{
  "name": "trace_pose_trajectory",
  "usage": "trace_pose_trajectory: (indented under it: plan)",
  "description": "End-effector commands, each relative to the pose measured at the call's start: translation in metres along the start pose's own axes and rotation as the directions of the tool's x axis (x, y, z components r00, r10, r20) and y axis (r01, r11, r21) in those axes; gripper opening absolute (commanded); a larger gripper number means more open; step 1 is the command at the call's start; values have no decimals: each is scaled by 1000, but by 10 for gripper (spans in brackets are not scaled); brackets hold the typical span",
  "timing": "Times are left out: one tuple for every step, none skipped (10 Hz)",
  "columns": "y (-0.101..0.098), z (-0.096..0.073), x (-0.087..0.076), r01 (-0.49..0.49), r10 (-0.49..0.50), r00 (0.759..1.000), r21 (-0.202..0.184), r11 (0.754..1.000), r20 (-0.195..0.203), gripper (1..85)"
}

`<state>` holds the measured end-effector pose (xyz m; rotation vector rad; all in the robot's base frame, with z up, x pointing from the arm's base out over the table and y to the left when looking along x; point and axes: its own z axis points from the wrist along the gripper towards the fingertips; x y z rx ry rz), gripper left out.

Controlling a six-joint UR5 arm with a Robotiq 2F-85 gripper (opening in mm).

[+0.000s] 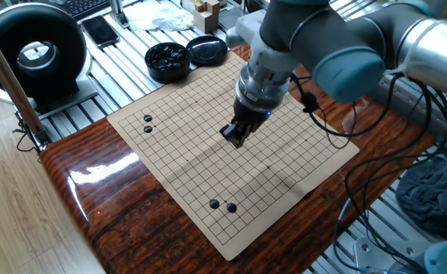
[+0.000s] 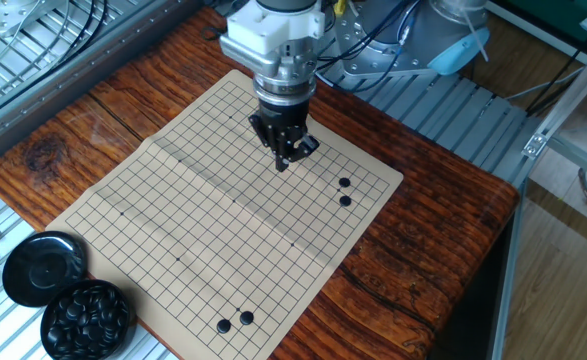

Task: Play the first move as black on the 3-4 point in the upper right corner of the Go board

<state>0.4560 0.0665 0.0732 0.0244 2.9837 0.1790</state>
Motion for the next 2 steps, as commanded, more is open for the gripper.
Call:
trace_pose_trajectory:
  plan:
    - [9,-1,-5,-2,2,1000,-42,999,-8,13]
    - [10,1,-5,5,-6,1000,-45,999,-14,13]
